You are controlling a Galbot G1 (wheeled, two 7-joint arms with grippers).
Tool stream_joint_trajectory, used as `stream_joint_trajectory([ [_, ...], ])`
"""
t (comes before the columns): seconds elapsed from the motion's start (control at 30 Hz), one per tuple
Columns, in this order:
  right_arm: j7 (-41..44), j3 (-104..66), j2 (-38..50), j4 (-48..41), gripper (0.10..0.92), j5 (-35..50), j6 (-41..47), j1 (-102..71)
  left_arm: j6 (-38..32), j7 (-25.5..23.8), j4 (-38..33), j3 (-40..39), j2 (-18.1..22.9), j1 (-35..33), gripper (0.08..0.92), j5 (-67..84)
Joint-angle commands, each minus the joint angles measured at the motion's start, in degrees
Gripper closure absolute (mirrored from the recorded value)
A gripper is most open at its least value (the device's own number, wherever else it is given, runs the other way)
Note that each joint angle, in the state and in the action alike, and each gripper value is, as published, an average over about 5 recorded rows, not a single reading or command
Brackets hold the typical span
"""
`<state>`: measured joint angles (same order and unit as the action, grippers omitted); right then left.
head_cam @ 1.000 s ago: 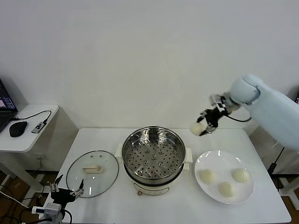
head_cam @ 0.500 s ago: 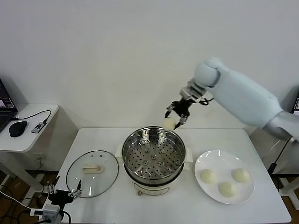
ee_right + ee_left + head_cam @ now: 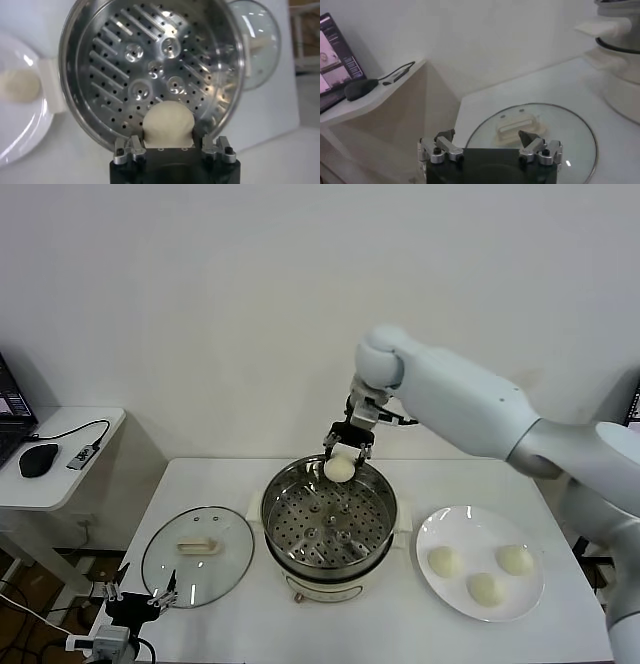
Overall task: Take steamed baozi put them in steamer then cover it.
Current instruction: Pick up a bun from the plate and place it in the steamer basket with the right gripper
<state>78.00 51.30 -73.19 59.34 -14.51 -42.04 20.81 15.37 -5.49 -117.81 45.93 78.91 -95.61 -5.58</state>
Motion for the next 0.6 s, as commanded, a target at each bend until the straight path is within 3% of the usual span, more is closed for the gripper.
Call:
stream_joint_trajectory([
  [0.03,-1.50,0.79,-2.90,-1.94,0.431,-7.14,-5.00,-1.40,0.05,0.00,-0.28,0.04,0.58,-0.03,0.177,-0.04],
  [0.6,-2.31,-0.30,-4.65,-3.46,0.431,-7.11,-3.12,-5.43,0.31,-0.25,0.01,-1.03,1.38,0.53,0.177,-0.17],
])
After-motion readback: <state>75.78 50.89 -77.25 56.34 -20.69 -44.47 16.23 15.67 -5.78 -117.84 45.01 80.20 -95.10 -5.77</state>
